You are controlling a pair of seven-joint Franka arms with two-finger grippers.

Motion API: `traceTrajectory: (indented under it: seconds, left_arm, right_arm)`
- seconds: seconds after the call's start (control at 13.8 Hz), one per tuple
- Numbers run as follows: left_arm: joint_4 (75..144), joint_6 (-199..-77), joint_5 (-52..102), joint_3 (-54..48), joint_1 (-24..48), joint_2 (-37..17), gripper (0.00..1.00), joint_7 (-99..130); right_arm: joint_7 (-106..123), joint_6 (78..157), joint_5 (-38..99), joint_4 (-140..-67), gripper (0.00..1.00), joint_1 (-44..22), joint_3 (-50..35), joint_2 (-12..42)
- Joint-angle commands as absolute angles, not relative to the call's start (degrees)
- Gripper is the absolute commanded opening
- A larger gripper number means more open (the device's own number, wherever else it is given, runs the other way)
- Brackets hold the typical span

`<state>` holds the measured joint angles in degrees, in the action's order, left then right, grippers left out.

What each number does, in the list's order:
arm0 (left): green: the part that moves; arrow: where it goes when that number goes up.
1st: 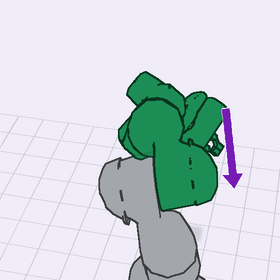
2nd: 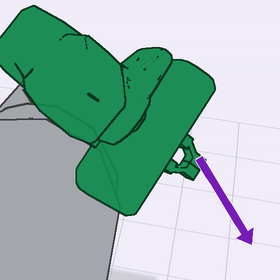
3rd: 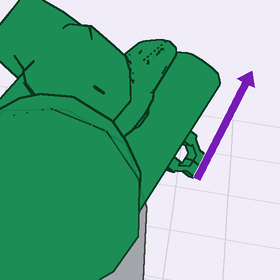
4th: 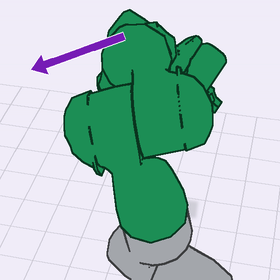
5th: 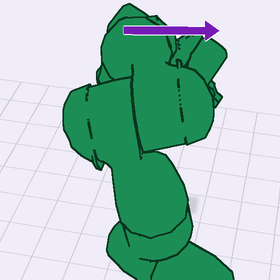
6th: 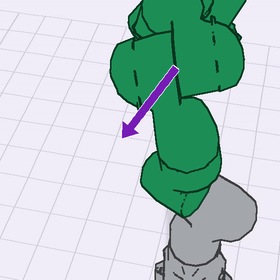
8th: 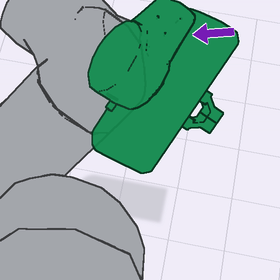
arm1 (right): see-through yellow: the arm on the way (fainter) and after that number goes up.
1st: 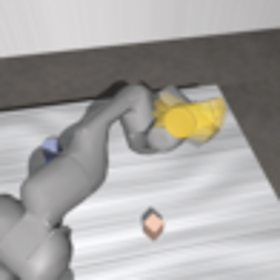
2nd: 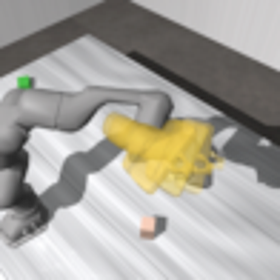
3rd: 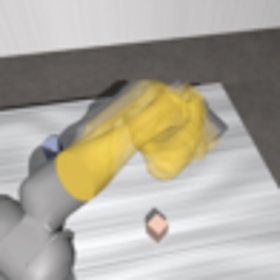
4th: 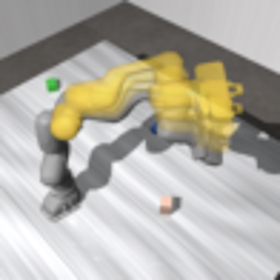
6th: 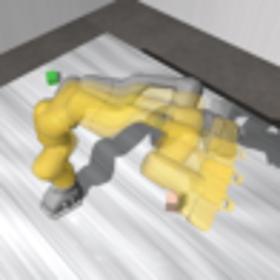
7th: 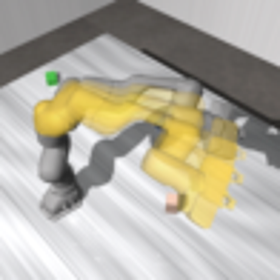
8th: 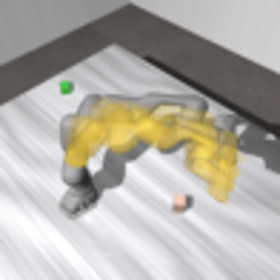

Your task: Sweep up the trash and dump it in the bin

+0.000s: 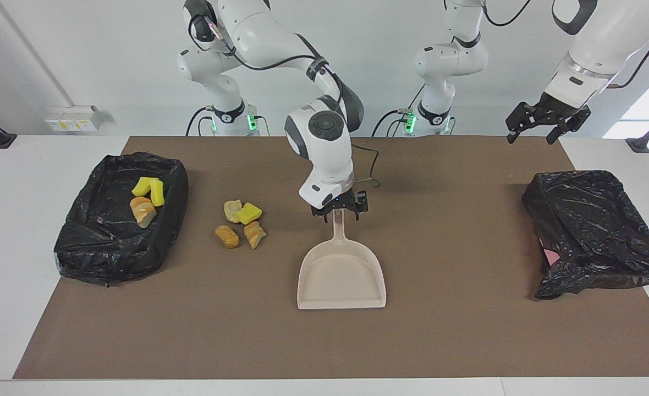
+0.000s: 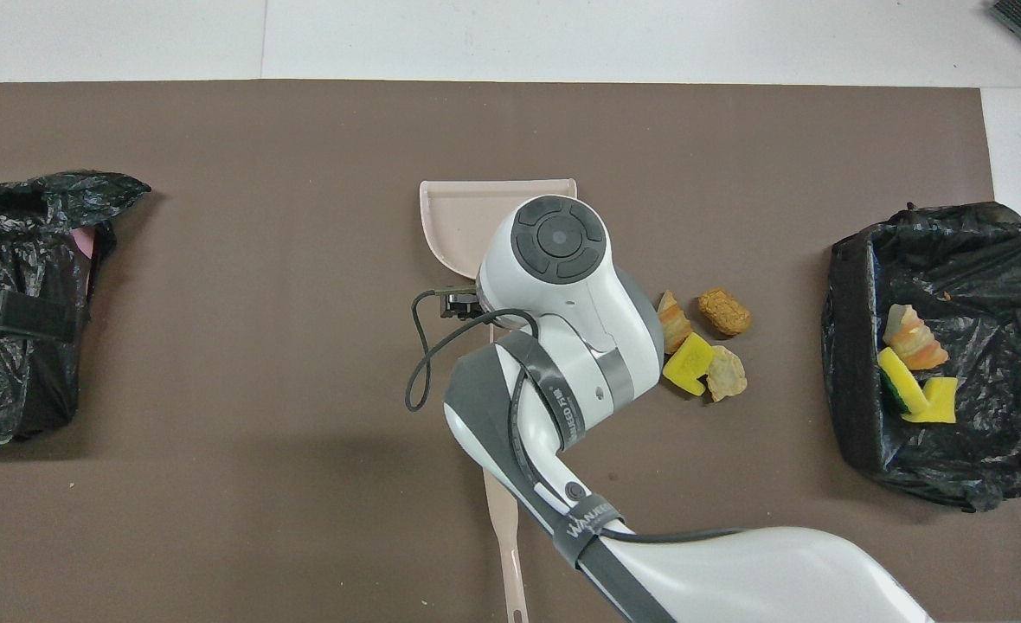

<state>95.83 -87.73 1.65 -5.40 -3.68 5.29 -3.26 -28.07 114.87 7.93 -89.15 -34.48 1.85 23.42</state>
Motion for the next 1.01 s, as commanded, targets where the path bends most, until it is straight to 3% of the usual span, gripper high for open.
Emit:
traceTrajectory:
  seconds: [0.0,0.14,0.51,0.65,0.94]
  left_arm:
    - [96.76,-87.71,0.53,-4.92,0.42,4.84,1.0,-3.16]
    - [98.6,-90.42,0.53,-4.92,3.5,3.7,1.0,-3.08]
    - [100.81,-97.72,0.62,-4.92,9.57,-1.22,1.0,-2.99]
    - [100.99,-100.97,0.96,-4.92,11.5,-4.29,1.0,-2.38]
    - [104.41,-111.24,1.23,-4.92,17.83,-9.3,1.0,5.78]
  right_arm:
    - [-23.48,106.55,8.52,-97.35,1.0,-34.19,1.67,11.29]
    - [-20.58,106.35,9.22,-106.04,1.0,-34.36,1.58,3.46]
    - [-20.22,110.19,14.65,-124.41,1.0,-41.3,1.14,-8.5]
    - [-23.1,115.55,15.64,-129.71,1.0,-47.26,1.05,-9.76]
    - [-26.09,124.86,15.64,-137.7,1.0,-51.5,0.88,-9.23]
